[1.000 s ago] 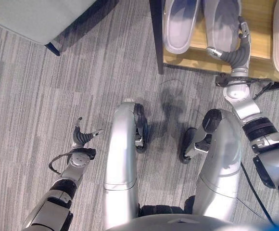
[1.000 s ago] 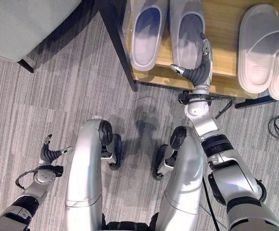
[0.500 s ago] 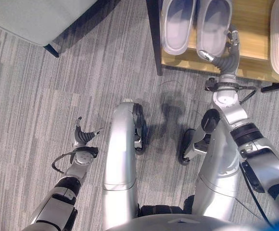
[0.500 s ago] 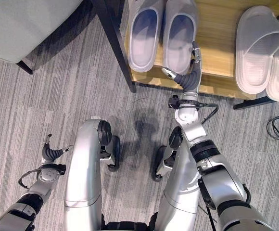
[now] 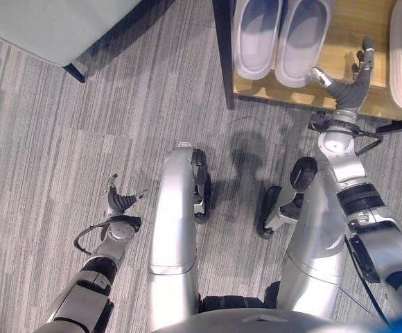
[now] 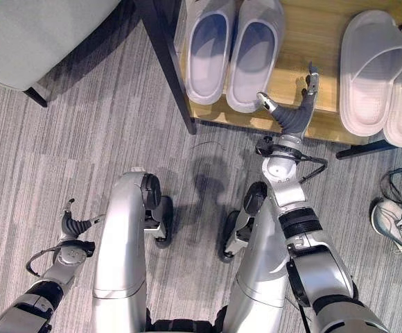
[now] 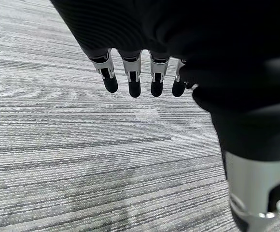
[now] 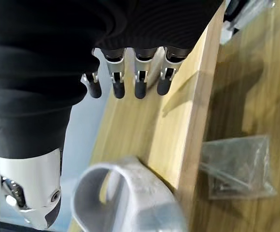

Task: Arrange the slippers neatly on the shoe rack.

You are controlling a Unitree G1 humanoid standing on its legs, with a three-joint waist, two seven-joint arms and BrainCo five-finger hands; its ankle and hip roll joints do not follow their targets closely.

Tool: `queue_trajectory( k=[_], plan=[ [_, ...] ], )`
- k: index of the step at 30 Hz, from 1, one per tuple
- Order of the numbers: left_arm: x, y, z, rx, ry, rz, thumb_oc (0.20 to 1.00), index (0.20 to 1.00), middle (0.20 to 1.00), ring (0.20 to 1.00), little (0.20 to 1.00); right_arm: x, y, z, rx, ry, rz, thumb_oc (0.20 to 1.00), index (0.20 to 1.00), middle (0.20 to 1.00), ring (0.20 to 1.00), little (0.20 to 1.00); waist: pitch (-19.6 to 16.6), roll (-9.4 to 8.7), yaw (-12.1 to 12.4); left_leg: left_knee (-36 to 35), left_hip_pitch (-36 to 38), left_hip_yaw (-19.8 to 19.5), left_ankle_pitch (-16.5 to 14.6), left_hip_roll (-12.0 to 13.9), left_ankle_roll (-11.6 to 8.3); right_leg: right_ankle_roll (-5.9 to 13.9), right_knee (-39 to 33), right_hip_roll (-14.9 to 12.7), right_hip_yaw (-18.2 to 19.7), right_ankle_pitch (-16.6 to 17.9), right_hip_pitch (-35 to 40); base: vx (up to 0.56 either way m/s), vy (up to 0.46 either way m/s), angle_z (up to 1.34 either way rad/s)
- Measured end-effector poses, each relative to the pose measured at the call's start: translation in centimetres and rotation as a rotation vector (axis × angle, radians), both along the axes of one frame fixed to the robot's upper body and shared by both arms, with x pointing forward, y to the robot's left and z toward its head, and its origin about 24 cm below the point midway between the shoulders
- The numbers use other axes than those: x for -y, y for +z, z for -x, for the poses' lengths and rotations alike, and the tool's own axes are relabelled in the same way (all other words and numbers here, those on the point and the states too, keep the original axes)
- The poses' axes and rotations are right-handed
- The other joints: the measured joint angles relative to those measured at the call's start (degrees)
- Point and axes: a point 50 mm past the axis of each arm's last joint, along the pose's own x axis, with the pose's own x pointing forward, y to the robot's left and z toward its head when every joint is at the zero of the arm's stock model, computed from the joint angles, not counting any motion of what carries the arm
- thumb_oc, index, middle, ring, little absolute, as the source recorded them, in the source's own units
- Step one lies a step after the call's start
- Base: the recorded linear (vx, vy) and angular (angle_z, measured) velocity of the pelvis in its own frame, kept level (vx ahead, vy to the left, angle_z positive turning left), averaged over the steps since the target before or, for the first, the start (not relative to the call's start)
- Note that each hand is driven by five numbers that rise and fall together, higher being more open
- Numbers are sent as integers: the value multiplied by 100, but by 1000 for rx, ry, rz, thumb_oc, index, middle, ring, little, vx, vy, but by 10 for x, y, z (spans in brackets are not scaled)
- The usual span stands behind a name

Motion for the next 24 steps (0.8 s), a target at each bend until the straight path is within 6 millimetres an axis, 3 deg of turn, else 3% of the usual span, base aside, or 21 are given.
queue_trajectory(
  k=[4, 9, 13, 15, 17, 19, 20, 22, 24],
  plan=[
    [4, 2, -3, 31, 21, 37, 1000, 1000, 1000, 1000, 1000, 0, 2, 37, 134, 37, -21, 1000, 1000, 1000, 1000, 1000, 5, -21, -130, -83, 38, 5, -47, -18, -11, 53, -111, 4, -13, -19, 60, -15, 33, -1],
    [12, 7, -9, 67, -4, 51, 1000, 1000, 1000, 1000, 1000, 6, -20, 56, 104, 55, -35, 1000, 1000, 1000, 1000, 1000, 8, -61, -158, -478, 180, -28, -25, 14, 1, 56, -587, 8, -156, 44, 246, -102, 42, -6],
    [12, 25, -22, 148, -3, 67, 1000, 1000, 1000, 1000, 1000, 17, -60, 63, -44, 27, -38, 1000, 1000, 1000, 1000, 1000, -28, -118, -192, -1855, 618, -86, 387, 23, -79, 99, -2047, 1, -543, 547, 742, -162, 68, -8],
    [16, 44, -32, 236, -28, 72, 1000, 1000, 1000, 1000, 1000, 29, -90, 61, -169, -33, -84, 1000, 1000, 1000, 1000, 1000, -386, -150, -200, -3199, 856, -126, 915, -54, -129, 160, -3383, 10, -832, 1062, 1024, -135, 107, 7],
    [16, 47, -31, 252, -37, 62, 1000, 1000, 1000, 1000, 1000, 29, -113, 67, -257, -41, -100, 1000, 1000, 1000, 1000, 1000, -1015, -55, -199, -3808, 955, -202, 1105, -122, -129, 178, -4063, -2, -1055, 1270, 1233, -162, 110, 8],
    [13, 43, -25, 238, -30, 48, 1000, 1000, 1000, 1000, 1000, 28, -135, 70, -347, -37, -104, 1000, 1000, 1000, 1000, 1000, -1684, -2, -182, -3919, 927, -299, 1117, -159, -115, 165, -4267, -33, -1210, 1274, 1336, -180, 58, 9],
    [11, 42, -23, 234, -29, 41, 1000, 1000, 1000, 1000, 1000, 30, -143, 71, -387, -47, -105, 1000, 1000, 1000, 1000, 1000, -1775, -3, -181, -3967, 986, -322, 1124, -171, -105, 167, -4342, -35, -1250, 1286, 1427, -175, 7, 12],
    [10, 37, -17, 211, -29, 10, 1000, 1000, 1000, 1000, 1000, 42, -185, 81, -585, -111, -114, 1000, 1000, 1000, 1000, 1000, -1785, -15, -176, -4584, 1743, -390, 1308, -258, -147, 262, -4944, -74, -1439, 1424, 2265, -140, -14, 21],
    [7, 15, 7, 131, -12, 6, 1000, 1000, 1000, 1000, 1000, 39, -213, 101, -697, -123, -146, 1000, 1000, 1000, 1000, 1000, -2015, -130, -211, -5471, 2591, -372, 1575, -312, -180, 348, -5762, -33, -1522, 1664, 3047, -88, -8, 13]
  ],
)
